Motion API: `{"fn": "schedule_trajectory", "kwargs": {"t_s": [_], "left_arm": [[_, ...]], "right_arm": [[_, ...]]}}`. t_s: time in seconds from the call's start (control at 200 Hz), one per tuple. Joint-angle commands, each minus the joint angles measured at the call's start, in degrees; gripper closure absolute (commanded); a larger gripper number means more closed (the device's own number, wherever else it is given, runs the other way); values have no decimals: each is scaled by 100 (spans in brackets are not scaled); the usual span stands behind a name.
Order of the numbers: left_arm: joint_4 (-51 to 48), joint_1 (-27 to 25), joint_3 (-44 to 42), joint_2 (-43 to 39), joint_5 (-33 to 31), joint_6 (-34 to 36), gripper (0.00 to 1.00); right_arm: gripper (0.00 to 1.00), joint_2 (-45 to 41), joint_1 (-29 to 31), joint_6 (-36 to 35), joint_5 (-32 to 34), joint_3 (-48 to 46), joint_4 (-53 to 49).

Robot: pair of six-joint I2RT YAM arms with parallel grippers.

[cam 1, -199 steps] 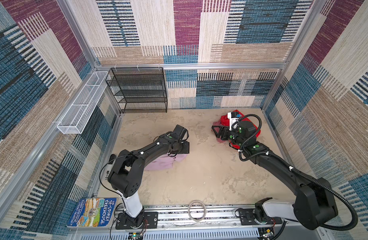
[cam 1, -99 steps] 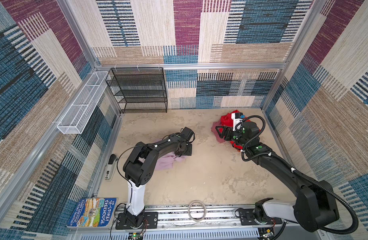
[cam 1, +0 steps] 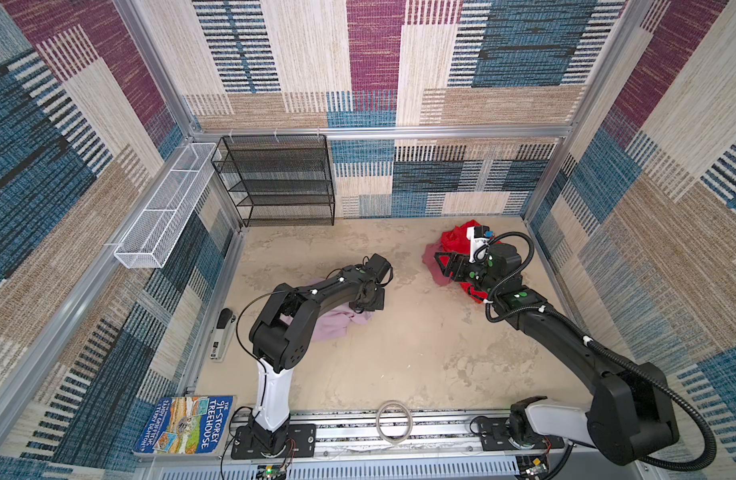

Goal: Pick out a specific cloth from the pile

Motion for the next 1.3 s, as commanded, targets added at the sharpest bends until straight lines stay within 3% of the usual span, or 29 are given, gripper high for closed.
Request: {"fn": "schedule_trajectory", "kwargs": {"t_s": [0.0,0.23,0.386,0.621,0.806,1.162,1.242,1.297], "left_arm": [[-45,22,-43,-554,299,10,100],[487,565,-825,-2231,893,-334,100],[640,1305,-1574,-3213,1268,-540,100],[576,2401,-2683,-4283,1259,-567,100],[594,3034,-3349,-4488,1322,-648,100],[1106,3527,-3979,-3915,1620,-863,100],[919,3527,-3825,-3980,1662,-810,71],[741,3524,-3723,-4133,1628,-775,57]], "right_arm": [[27,26,-11,63,-74,35,98],[27,162,-18,184,-149,70,195],[27,262,-17,238,-202,122,237],[27,287,-19,247,-224,219,206],[27,294,-17,238,-187,229,171],[27,276,-17,204,-175,348,37],[27,225,-12,186,-169,353,11],[27,202,-18,172,-159,337,0]]}}
